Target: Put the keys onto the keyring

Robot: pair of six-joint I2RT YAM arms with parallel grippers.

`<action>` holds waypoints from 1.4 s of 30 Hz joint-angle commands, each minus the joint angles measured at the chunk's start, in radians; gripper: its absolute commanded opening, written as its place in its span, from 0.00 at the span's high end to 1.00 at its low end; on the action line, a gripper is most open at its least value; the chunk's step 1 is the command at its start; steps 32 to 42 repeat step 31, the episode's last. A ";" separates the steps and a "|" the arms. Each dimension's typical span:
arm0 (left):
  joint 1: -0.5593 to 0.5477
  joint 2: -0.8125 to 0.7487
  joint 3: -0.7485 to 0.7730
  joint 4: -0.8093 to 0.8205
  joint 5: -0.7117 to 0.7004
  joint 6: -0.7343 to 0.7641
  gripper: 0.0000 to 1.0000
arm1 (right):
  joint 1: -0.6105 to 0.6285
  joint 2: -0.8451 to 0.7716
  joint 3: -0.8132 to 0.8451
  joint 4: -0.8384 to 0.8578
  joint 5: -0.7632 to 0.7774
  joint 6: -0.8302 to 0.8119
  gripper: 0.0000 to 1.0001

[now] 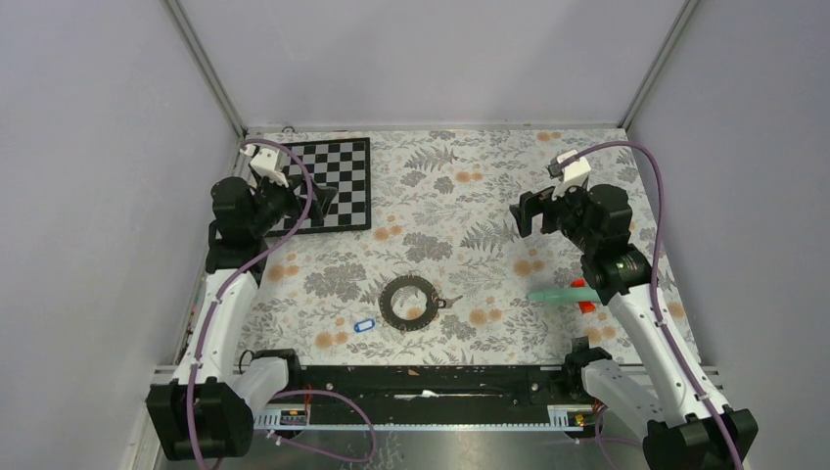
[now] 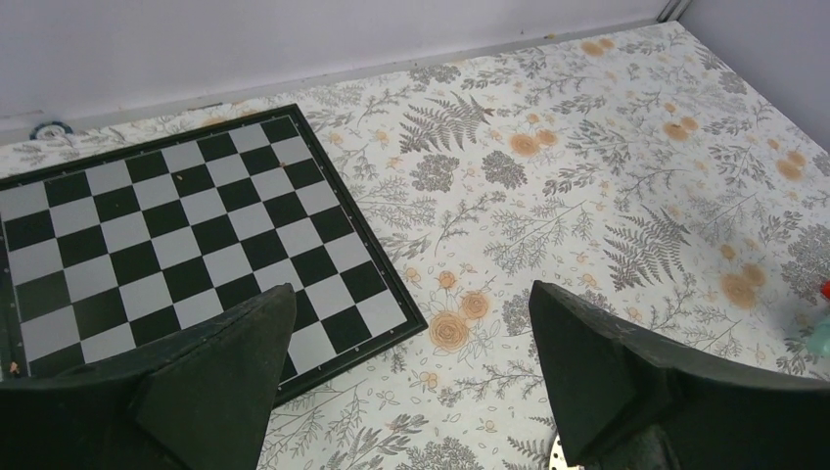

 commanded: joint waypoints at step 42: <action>0.010 -0.073 -0.026 -0.004 0.054 0.036 0.01 | -0.019 -0.050 -0.023 0.012 -0.032 -0.030 0.00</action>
